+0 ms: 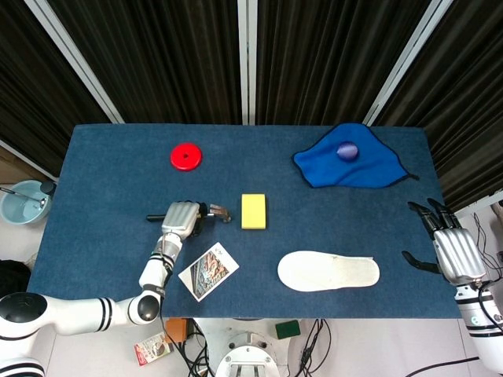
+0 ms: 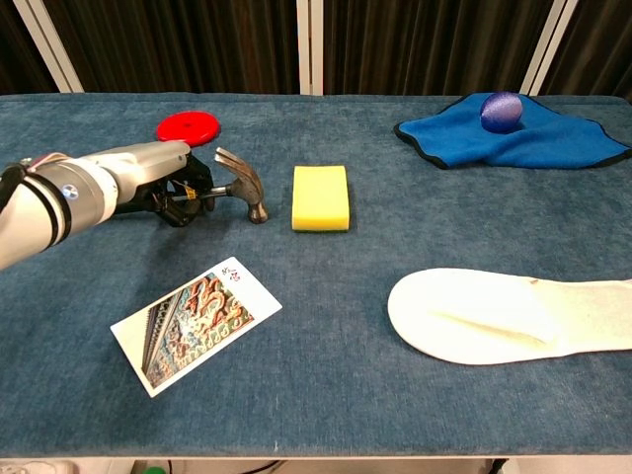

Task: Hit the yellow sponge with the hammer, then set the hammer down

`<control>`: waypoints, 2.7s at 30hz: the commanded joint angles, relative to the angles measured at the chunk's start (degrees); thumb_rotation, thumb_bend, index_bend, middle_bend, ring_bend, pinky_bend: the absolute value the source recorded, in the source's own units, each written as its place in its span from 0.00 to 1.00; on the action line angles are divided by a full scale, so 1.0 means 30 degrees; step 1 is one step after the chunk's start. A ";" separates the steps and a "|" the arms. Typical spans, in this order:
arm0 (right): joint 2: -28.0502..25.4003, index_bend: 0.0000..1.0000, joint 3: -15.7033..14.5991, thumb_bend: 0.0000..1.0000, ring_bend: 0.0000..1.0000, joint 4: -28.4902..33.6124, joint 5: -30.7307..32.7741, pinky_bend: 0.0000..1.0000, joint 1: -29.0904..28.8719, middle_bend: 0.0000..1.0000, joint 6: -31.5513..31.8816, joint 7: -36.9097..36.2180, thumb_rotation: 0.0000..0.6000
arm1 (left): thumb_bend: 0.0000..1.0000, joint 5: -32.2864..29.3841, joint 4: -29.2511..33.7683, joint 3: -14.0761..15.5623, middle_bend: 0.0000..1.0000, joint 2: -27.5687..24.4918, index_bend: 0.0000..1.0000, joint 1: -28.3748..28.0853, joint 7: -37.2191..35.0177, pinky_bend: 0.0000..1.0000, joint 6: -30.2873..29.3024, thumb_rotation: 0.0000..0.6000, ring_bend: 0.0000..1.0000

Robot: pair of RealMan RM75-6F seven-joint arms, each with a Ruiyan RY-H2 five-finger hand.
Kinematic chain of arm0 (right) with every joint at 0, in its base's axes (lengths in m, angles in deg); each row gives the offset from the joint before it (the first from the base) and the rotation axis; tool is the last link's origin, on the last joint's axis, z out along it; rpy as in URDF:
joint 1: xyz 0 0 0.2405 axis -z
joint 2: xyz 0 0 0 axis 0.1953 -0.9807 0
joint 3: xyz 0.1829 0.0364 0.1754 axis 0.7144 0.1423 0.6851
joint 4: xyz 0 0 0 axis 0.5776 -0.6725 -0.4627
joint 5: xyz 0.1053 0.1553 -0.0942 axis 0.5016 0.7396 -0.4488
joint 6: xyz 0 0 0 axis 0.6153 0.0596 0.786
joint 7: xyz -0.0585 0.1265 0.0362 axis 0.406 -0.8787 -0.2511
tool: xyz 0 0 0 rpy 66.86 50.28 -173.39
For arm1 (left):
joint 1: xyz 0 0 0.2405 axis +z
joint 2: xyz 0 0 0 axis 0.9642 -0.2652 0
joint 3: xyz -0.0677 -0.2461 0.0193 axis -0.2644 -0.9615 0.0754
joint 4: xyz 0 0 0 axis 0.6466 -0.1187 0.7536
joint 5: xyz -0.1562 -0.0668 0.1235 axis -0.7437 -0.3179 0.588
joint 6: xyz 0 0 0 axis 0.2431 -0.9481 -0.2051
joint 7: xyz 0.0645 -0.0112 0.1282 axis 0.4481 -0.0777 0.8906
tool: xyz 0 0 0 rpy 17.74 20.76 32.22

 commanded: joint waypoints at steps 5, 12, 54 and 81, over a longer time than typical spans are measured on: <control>-0.0047 0.12 0.0036 0.18 0.04 0.0073 0.0049 0.14 -0.0036 0.19 -0.0066 0.0072 1.00 | 0.63 0.0092 -0.0134 -0.0006 0.46 0.0070 0.49 0.0057 -0.0202 0.38 0.0100 1.00 0.37; -0.0054 0.12 0.0050 0.18 0.05 0.0182 0.0109 0.14 -0.0053 0.19 -0.0130 0.0198 1.00 | 0.66 0.0540 -0.0305 0.0031 0.51 0.0072 0.54 0.0182 -0.0602 0.43 0.0214 1.00 0.42; -0.0336 0.12 0.0118 0.18 0.05 0.0618 0.0522 0.14 0.0058 0.20 -0.0238 0.0576 1.00 | 0.88 1.1671 -0.5193 -0.0973 0.91 0.0118 0.87 -0.0798 -1.0498 0.91 0.1510 1.00 0.92; -0.0226 0.12 0.0129 0.18 0.05 0.0490 0.0658 0.14 0.0057 0.20 -0.0395 0.0621 1.00 | 0.92 1.1145 -0.3570 -0.0552 0.91 -0.0432 0.87 -0.0655 -0.9944 0.91 0.2117 1.00 0.92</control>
